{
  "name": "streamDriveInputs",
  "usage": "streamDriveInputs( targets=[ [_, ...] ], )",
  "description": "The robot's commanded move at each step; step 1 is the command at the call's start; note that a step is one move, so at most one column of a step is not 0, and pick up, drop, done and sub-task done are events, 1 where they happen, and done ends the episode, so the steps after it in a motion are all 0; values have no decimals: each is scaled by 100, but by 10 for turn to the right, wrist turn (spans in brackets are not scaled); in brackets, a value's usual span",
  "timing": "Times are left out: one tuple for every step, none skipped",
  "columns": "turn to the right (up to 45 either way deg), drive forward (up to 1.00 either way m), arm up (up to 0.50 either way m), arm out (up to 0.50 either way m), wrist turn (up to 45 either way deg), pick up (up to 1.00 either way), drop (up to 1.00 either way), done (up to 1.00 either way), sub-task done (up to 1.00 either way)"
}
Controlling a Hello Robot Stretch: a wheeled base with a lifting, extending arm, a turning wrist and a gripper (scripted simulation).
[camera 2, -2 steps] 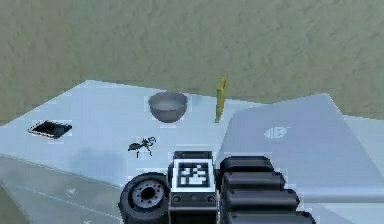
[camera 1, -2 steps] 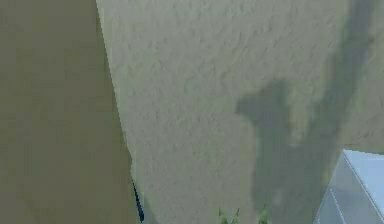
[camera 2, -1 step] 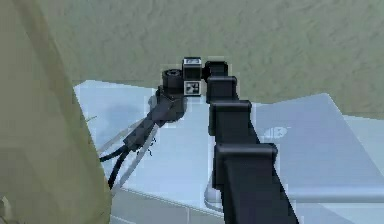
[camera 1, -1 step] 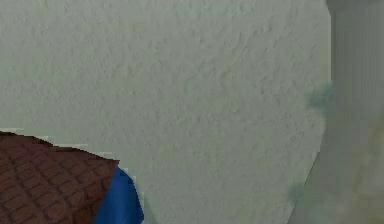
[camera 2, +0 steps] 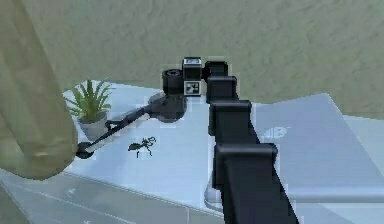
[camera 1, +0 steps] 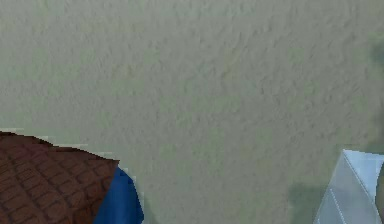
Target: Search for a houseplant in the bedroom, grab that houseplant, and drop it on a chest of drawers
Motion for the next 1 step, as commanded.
streamDriveInputs(
  targets=[
    [0,0,0,0,450,0,0,0,0]
  ],
)
